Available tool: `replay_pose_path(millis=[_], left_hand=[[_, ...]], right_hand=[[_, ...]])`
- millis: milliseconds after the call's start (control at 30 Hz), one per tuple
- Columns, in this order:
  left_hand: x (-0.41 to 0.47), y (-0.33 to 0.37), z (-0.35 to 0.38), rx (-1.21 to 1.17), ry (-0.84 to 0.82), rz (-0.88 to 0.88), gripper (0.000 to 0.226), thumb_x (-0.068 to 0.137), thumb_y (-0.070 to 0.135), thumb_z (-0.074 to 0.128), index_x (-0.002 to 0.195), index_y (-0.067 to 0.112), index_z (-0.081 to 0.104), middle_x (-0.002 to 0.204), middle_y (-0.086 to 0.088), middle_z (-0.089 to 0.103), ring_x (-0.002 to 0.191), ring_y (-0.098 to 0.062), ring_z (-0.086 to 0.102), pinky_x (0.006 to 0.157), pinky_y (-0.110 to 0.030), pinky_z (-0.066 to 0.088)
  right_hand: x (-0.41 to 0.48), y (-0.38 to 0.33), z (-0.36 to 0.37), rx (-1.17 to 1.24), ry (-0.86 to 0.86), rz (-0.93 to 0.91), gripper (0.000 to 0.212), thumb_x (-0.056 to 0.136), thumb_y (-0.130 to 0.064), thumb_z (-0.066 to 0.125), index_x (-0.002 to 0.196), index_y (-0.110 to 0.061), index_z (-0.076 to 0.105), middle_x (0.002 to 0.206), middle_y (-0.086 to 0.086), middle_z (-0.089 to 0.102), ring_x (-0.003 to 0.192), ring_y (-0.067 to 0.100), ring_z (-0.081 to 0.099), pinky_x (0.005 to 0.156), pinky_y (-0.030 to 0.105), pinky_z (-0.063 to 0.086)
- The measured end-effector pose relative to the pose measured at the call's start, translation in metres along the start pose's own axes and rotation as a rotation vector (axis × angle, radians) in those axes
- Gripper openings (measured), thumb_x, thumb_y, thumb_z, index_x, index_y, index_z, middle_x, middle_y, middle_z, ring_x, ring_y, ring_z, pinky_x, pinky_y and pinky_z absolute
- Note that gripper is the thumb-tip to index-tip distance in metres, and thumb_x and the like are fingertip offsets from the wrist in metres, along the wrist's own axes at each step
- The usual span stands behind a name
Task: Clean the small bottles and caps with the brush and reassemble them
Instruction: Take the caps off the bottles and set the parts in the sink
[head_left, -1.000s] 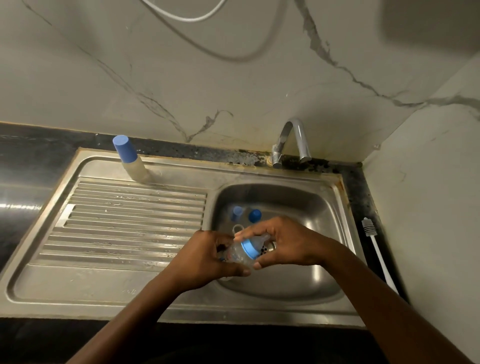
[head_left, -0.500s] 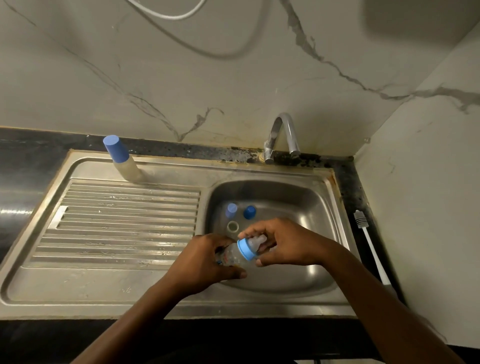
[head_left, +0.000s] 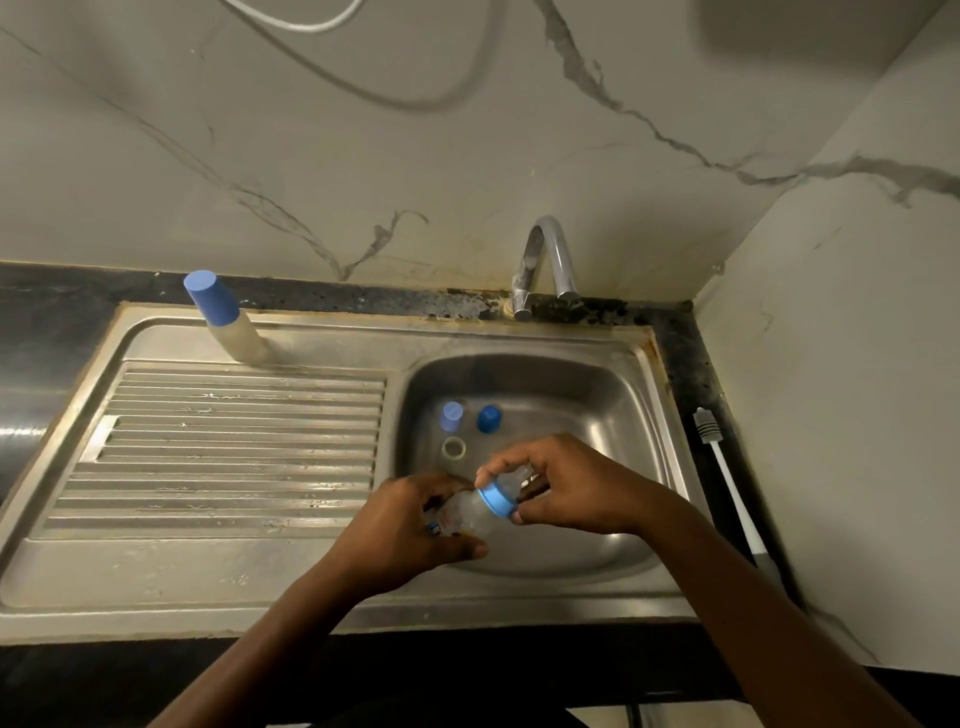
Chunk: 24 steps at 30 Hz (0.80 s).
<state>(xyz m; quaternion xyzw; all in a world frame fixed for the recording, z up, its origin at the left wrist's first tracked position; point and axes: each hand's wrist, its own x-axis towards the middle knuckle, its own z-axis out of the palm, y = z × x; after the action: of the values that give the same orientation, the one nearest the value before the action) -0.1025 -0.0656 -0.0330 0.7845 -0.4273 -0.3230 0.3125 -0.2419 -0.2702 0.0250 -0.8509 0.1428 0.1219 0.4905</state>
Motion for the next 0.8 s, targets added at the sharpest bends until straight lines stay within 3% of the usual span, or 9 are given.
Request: replay_pose_path(millis=[100, 300, 533, 800], left_hand=[[0.004, -0.005, 0.011, -0.026, -0.013, -0.01, 0.058, 0.068, 0.057, 0.089, 0.121, 0.041, 0.07, 0.102, 0.022, 0.073, 0.093, -0.001, 0.069, 0.083, -0.034, 0.06], [0.028, -0.002, 0.026, 0.028, 0.043, 0.02, 0.055, 0.069, 0.049, 0.095, 0.115, 0.044, 0.066, 0.105, 0.028, 0.062, 0.097, 0.001, 0.06, 0.081, -0.023, 0.051], [0.107, -0.015, 0.043, 0.157, 0.017, 0.065, 0.06, 0.075, 0.033, 0.092, 0.128, 0.03, 0.063, 0.122, 0.012, 0.064, 0.109, -0.007, 0.063, 0.098, -0.032, 0.055], [0.182, -0.031, 0.078, 0.358, -0.002, 0.037, 0.062, 0.081, 0.034, 0.087, 0.136, 0.026, 0.06, 0.136, 0.001, 0.064, 0.126, -0.021, 0.059, 0.102, -0.032, 0.046]], right_hand=[[-0.008, 0.01, -0.006, 0.021, 0.059, 0.0, 0.051, 0.078, -0.003, 0.081, 0.114, -0.039, 0.074, 0.125, -0.017, 0.07, 0.116, 0.007, 0.067, 0.095, 0.038, 0.06], [-0.034, 0.034, -0.021, 0.043, 0.174, 0.077, 0.048, 0.081, -0.019, 0.087, 0.122, -0.04, 0.071, 0.117, -0.021, 0.071, 0.105, 0.002, 0.069, 0.093, 0.032, 0.06], [-0.058, 0.061, -0.025, 0.095, 0.226, 0.124, 0.045, 0.082, -0.025, 0.087, 0.122, -0.039, 0.07, 0.117, -0.019, 0.071, 0.105, 0.005, 0.07, 0.094, 0.032, 0.06], [-0.058, 0.087, -0.016, 0.171, 0.242, 0.17, 0.044, 0.082, -0.023, 0.088, 0.121, -0.035, 0.072, 0.113, -0.016, 0.072, 0.103, 0.006, 0.072, 0.09, 0.028, 0.06]])
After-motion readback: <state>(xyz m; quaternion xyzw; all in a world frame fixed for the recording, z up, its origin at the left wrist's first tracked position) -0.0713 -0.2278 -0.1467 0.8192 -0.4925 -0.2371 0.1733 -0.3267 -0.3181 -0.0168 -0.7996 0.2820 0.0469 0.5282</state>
